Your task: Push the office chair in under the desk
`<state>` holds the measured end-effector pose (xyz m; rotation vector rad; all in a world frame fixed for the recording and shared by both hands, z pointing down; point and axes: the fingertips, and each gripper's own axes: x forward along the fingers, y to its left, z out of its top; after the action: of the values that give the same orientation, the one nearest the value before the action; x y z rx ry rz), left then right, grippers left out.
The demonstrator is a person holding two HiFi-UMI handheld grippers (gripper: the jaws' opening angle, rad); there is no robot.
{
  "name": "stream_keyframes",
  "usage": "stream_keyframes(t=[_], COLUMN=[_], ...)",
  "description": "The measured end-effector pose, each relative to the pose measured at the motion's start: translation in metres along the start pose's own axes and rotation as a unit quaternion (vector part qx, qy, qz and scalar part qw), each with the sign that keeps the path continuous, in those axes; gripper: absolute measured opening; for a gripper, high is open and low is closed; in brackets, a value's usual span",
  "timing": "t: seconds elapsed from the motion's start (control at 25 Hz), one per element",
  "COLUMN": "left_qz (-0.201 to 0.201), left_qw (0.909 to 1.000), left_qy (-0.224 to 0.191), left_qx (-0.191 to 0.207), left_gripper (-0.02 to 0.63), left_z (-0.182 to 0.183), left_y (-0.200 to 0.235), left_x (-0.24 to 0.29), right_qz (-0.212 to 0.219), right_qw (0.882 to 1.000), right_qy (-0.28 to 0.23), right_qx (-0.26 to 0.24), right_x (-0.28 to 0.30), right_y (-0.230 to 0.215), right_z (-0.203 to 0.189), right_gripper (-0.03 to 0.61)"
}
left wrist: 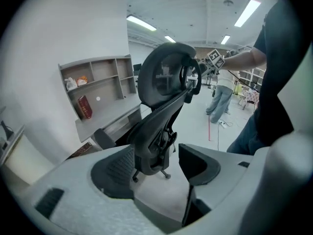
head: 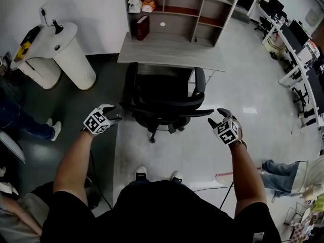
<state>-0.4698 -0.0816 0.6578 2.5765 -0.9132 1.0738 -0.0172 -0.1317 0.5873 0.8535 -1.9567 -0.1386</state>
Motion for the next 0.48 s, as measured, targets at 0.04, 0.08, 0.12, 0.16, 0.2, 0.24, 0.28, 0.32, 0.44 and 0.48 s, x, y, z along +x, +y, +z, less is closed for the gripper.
stream_keyframes(t=[0.04, 0.08, 0.12, 0.16, 0.2, 0.24, 0.28, 0.32, 0.44, 0.48], left_qz=[0.006, 0.015, 0.024, 0.036, 0.046, 0.055, 0.062, 0.068, 0.081, 0.085], left_qw=[0.9999, 0.9996, 0.9992, 0.9988, 0.9983, 0.9977, 0.997, 0.9963, 0.9937, 0.9926], left_qy=[-0.012, -0.023, -0.03, -0.034, -0.036, -0.04, -0.046, -0.053, -0.077, -0.087], left_qx=[-0.003, -0.005, -0.006, -0.005, -0.003, -0.001, 0.0, 0.0, 0.0, -0.001], left_gripper=[0.29, 0.29, 0.287, 0.279, 0.267, 0.255, 0.24, 0.221, 0.194, 0.184], left_z=[0.006, 0.012, 0.017, 0.022, 0.027, 0.033, 0.039, 0.045, 0.064, 0.071], left_y=[-0.005, -0.01, -0.014, -0.016, -0.019, -0.022, -0.026, -0.031, -0.045, -0.049], left_x=[-0.006, -0.013, -0.019, -0.024, -0.027, -0.03, -0.033, -0.036, -0.045, -0.048], right_qz=[-0.001, -0.003, -0.006, -0.01, -0.013, -0.016, -0.018, -0.02, -0.026, -0.029], right_qw=[1.0, 1.0, 0.999, 0.999, 0.999, 0.998, 0.997, 0.996, 0.992, 0.99], right_qy=[-0.008, -0.016, -0.024, -0.03, -0.035, -0.04, -0.047, -0.054, -0.082, -0.092], right_qx=[0.011, 0.019, 0.025, 0.032, 0.038, 0.045, 0.054, 0.062, 0.09, 0.1], right_x=[-0.007, -0.014, -0.02, -0.026, -0.032, -0.038, -0.043, -0.048, -0.064, -0.069], right_y=[0.0, -0.001, -0.002, -0.003, -0.004, -0.005, -0.004, -0.004, -0.004, -0.004], right_z=[0.001, 0.003, 0.006, 0.008, 0.009, 0.011, 0.011, 0.013, 0.021, 0.025], right_gripper=[0.252, 0.25, 0.249, 0.245, 0.237, 0.229, 0.227, 0.222, 0.207, 0.201])
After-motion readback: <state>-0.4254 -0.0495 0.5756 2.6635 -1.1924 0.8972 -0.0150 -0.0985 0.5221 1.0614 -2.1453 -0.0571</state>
